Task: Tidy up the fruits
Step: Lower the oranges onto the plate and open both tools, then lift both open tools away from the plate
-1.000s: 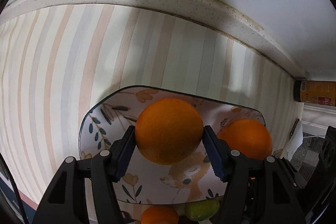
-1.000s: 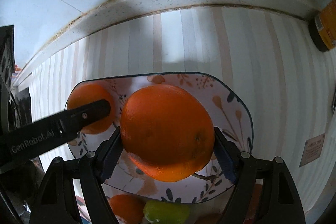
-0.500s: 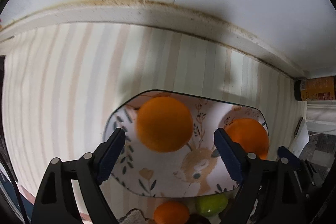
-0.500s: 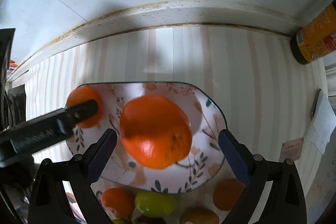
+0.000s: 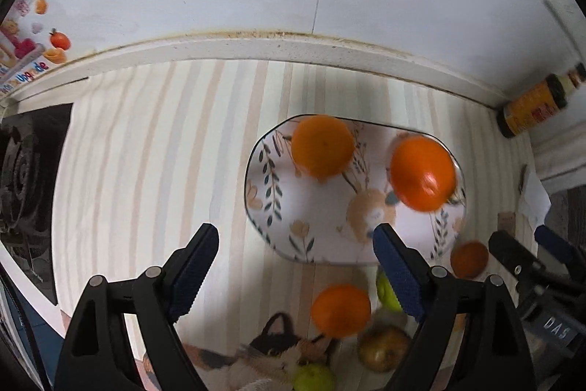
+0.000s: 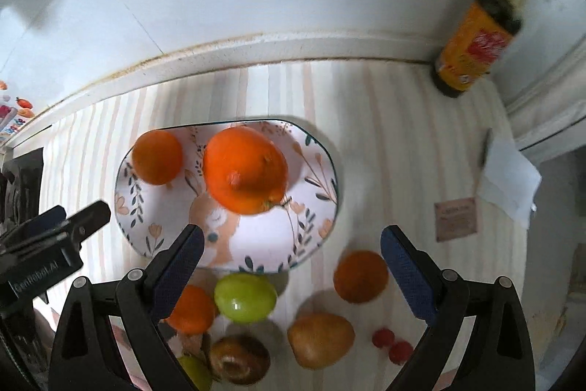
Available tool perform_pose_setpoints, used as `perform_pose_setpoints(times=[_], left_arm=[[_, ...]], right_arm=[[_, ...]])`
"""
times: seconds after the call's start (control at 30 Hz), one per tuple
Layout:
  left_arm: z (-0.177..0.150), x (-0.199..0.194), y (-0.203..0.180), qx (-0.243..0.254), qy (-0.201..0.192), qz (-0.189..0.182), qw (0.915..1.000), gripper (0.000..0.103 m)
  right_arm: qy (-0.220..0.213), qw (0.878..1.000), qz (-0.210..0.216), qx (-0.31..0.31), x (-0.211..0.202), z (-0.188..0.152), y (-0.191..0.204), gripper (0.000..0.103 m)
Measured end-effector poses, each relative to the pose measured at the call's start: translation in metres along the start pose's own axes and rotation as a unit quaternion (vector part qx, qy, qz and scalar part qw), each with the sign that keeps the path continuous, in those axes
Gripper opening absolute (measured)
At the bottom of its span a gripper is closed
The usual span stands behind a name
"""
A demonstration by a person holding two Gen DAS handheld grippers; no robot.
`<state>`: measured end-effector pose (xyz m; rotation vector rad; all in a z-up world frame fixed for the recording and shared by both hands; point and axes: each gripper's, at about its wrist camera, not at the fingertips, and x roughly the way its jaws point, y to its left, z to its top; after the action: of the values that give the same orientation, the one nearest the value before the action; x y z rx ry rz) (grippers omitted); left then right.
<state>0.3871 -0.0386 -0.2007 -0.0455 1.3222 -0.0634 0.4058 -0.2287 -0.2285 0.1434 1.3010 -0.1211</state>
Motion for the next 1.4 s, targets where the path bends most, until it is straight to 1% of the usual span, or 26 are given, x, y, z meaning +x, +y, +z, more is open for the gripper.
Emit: perform_pose_setpoints(times=[0.07,0.2,0.33,0.43,0.53,0.63,0.73,0.83,1.13,1.4], left_arm=[[-0.011,-0.014,0.003,0.0,-0.007,-0.008,0.9999,0.086],[-0.032,-0.041,0.005,0.005,-0.031,-0.008,0.9995,0.086],[-0.05,-0.07,0.006,0.007,-0.054,-0.007,0.9985,0.086],[-0.058,-0.087,0.003,0.007,-0.061,-0.012,0.998,0.086],[-0.069,-0.106,0.0,0.012,-0.078,-0.012,0.9968,0.086],[-0.078,-0.125,-0.004,0.018,-0.09,-0.014,0.9957,0.086],[-0.087,-0.14,-0.005,0.025,-0.095,-0.019,0.995,0.086],[-0.095,-0.155,-0.007,0.03,-0.105,-0.019,0.9938,0.086],[-0.113,-0.183,-0.008,0.03,-0.13,-0.015,0.991,0.086],[-0.119,-0.193,-0.012,0.029,-0.139,-0.019,0.9897,0.086]], right_arm=[[-0.012,1.0,0.003,-0.001,-0.014,-0.009,0.001,0.099],[-0.042,0.999,0.001,-0.009,-0.046,-0.033,0.005,0.099],[-0.055,0.998,0.018,-0.011,-0.071,-0.056,0.01,0.099],[-0.075,0.997,0.024,-0.011,-0.094,-0.074,0.012,0.099],[-0.091,0.995,0.029,-0.006,-0.114,-0.088,0.01,0.099],[-0.106,0.994,0.036,-0.004,-0.136,-0.099,0.007,0.099],[-0.119,0.992,0.046,-0.001,-0.156,-0.11,0.003,0.099],[-0.13,0.99,0.047,-0.003,-0.173,-0.121,0.001,0.099],[-0.141,0.988,0.056,0.002,-0.202,-0.137,-0.012,0.099],[-0.149,0.986,0.075,0.003,-0.218,-0.142,-0.017,0.099]])
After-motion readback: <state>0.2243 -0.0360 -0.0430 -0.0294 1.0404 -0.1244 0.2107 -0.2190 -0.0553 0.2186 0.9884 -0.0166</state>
